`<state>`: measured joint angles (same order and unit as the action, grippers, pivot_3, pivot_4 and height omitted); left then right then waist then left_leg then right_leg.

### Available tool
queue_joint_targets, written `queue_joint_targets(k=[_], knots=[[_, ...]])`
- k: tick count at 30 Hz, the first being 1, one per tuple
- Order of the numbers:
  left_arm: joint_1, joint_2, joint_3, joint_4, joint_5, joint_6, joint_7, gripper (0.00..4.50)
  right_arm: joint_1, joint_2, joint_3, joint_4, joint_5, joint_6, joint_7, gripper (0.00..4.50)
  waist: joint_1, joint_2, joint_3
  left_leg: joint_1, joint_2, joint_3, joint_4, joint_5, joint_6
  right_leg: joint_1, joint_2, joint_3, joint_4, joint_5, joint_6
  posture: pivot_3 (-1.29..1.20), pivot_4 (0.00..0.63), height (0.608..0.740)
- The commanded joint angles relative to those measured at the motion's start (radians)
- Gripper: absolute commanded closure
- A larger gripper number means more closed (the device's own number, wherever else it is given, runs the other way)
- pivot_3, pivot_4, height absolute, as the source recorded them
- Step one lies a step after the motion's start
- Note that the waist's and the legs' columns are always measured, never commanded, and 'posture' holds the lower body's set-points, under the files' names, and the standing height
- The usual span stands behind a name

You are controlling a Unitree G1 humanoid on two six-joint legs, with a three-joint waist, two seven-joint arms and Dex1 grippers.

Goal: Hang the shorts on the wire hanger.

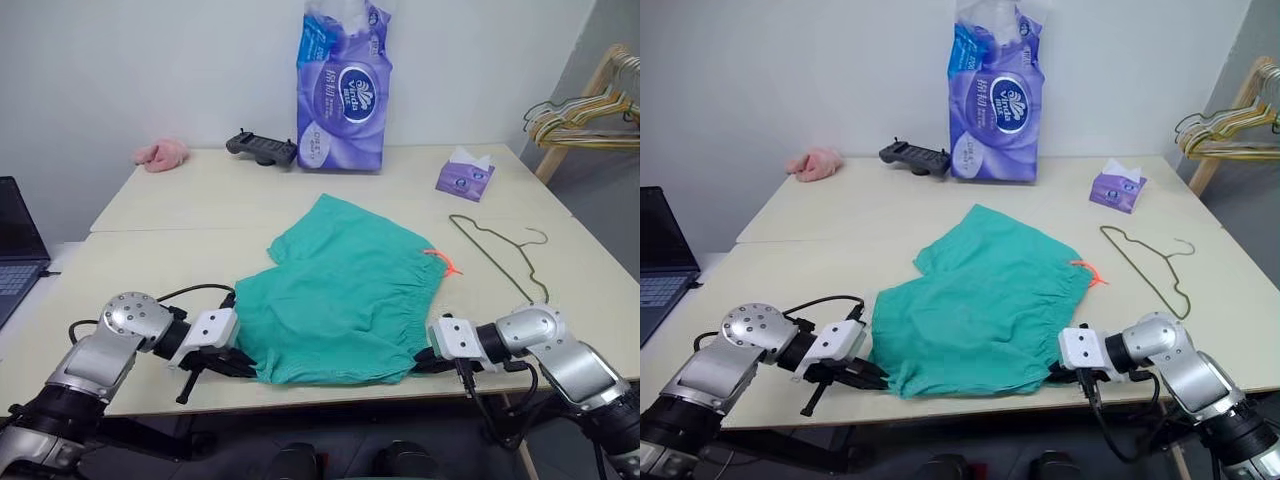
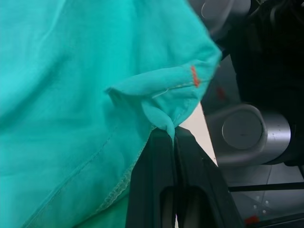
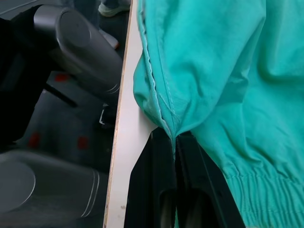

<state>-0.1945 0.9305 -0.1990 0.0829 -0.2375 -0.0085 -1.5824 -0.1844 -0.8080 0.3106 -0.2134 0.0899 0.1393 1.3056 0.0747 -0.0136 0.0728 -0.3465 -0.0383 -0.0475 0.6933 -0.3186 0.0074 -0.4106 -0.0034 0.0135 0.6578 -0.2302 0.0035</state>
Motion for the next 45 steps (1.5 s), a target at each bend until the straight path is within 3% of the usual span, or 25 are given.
queue_joint_targets(k=[1, 17, 20, 23, 29, 33, 34, 38, 45], knots=[[0.02, 0.014, 0.011, -0.058, -0.01, 0.001, 0.001, 4.5, 0.012, -0.024, -0.002, -0.048, 0.005, 0.01, 0.004, 4.47, 0.0, 0.0, 0.001, 0.0, 0.0, 0.0, 0.0, 0.0, 0.0, 0.0, 0.0, 0.0, 0.0, 0.0, 0.0, 0.12, 0.037, 0.74], [0.077, 0.054, 0.014, -0.134, -0.012, 0.05, -0.013, 4.5, 0.035, -0.072, 0.015, -0.149, 0.05, 0.14, 0.032, 4.47, 0.0, -0.001, 0.004, 0.0, 0.0, 0.0, 0.0, 0.0, 0.0, 0.0, 0.0, -0.001, -0.001, -0.001, -0.001, 0.13, 0.04, 0.74], [0.067, 0.048, 0.01, -0.123, -0.008, 0.051, -0.012, 3.89, 0.025, -0.068, 0.019, -0.151, 0.054, 0.157, 0.031, 4.5, 0.0, -0.001, 0.005, 0.0, 0.0, 0.0, 0.0, 0.0, 0.0, 0.0, 0.0, -0.001, -0.001, -0.001, -0.001, 0.13, 0.041, 0.74], [0.054, 0.056, 0.004, -0.117, -0.019, 0.067, -0.027, 3.05, 0.029, -0.076, 0.017, -0.162, 0.069, 0.177, 0.041, 3.83, -0.001, -0.001, 0.005, 0.0, 0.0, -0.001, 0.0, 0.0, 0.0, 0.0, 0.0, -0.001, -0.001, -0.001, 0.0, 0.13, 0.04, 0.74], [0.039, 0.086, -0.017, -0.105, -0.042, 0.07, -0.032, 1.2, 0.045, -0.096, -0.002, -0.189, 0.118, 0.229, 0.06, 1.8, -0.001, -0.001, 0.007, 0.0, 0.0, 0.0, 0.0, 0.0, 0.0, 0.0, 0.0, -0.001, -0.001, -0.001, 0.0, 0.12, 0.039, 0.74], [0.038, 0.18, -0.073, -0.145, -0.105, 0.101, -0.032, 0.03, 0.07, -0.14, -0.005, -0.223, 0.132, 0.233, 0.074, 0.46, -0.004, -0.001, 0.008, 0.0, 0.001, -0.001, -0.001, 0.0, 0.0, 0.0, 0.0, -0.002, -0.002, -0.001, 0.0, 0.12, 0.037, 0.74], [0.036, 0.206, -0.088, -0.16, -0.126, 0.118, -0.032, 0.0, 0.076, -0.152, -0.006, -0.236, 0.139, 0.239, 0.079, 0.1, -0.005, -0.001, 0.008, 0.0, 0.001, -0.001, -0.001, 0.0, 0.0, 0.0, 0.0, -0.002, -0.002, -0.001, 0.0, 0.12, 0.037, 0.74], [0.016, 0.311, -0.148, -0.203, -0.214, 0.159, -0.032, 0.0, 0.087, -0.202, -0.013, -0.294, 0.177, 0.292, 0.091, 0.04, -0.007, 0.0, 0.01, -0.001, 0.001, -0.001, -0.002, 0.0, 0.0, 0.0, 0.0, -0.002, -0.004, -0.001, 0.0, 0.12, 0.037, 0.74], [-0.105, 0.332, -0.204, -0.115, -0.283, 0.205, -0.032, 0.0, 0.033, -0.268, -0.031, -0.369, 0.272, 0.421, 0.121, 0.04, -0.011, -0.001, 0.014, -0.001, 0.001, -0.001, -0.002, 0.0, 0.0, 0.001, 0.0, -0.004, -0.007, -0.001, 0.0, 0.11, 0.033, 0.74]])
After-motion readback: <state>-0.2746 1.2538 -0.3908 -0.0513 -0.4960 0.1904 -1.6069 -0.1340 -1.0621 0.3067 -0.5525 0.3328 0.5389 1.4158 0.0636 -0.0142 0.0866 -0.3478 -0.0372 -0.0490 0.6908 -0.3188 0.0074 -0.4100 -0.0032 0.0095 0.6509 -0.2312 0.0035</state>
